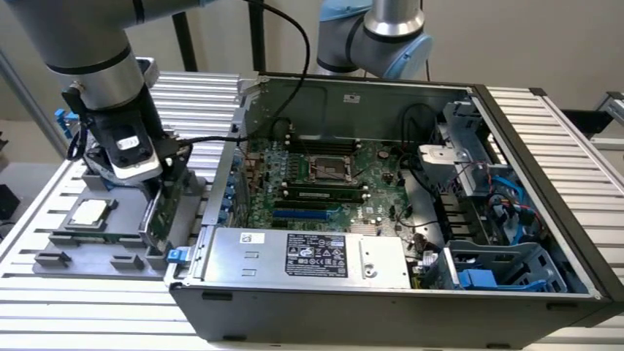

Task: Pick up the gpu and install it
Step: 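Pick up the gpu and move the gpu toward the slot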

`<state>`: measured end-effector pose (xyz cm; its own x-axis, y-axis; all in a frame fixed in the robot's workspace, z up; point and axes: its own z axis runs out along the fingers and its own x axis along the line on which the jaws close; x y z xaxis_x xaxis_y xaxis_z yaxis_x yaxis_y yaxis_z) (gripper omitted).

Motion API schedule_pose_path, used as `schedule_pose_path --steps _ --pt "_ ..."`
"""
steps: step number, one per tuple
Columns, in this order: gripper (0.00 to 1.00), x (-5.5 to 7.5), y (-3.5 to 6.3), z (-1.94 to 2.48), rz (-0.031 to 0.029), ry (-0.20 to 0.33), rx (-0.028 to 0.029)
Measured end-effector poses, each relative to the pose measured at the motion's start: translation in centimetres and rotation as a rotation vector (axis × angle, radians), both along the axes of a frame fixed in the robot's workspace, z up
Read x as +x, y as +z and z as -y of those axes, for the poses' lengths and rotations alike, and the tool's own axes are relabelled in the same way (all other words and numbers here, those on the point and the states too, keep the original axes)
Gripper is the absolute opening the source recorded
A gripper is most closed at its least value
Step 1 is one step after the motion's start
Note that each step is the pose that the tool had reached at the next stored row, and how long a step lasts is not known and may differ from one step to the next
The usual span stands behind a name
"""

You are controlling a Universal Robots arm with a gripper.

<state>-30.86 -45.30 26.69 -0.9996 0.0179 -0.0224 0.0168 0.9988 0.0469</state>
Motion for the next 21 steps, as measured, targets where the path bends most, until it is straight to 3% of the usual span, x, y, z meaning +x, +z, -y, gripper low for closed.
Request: schedule_pose_path --steps 8,9,15,21 --pt "0.0 0.0 3.8 0.0 0.0 0.002 0.0" --pt "0.0 0.0 5.42 0.01 -0.0001 0.002 0.0" --pt "0.0 0.1 8.28 0.12 0.0 0.004 0.0001" --pt "0.0 1.2 11.44 0.5 -0.0001 0.007 0.0001"
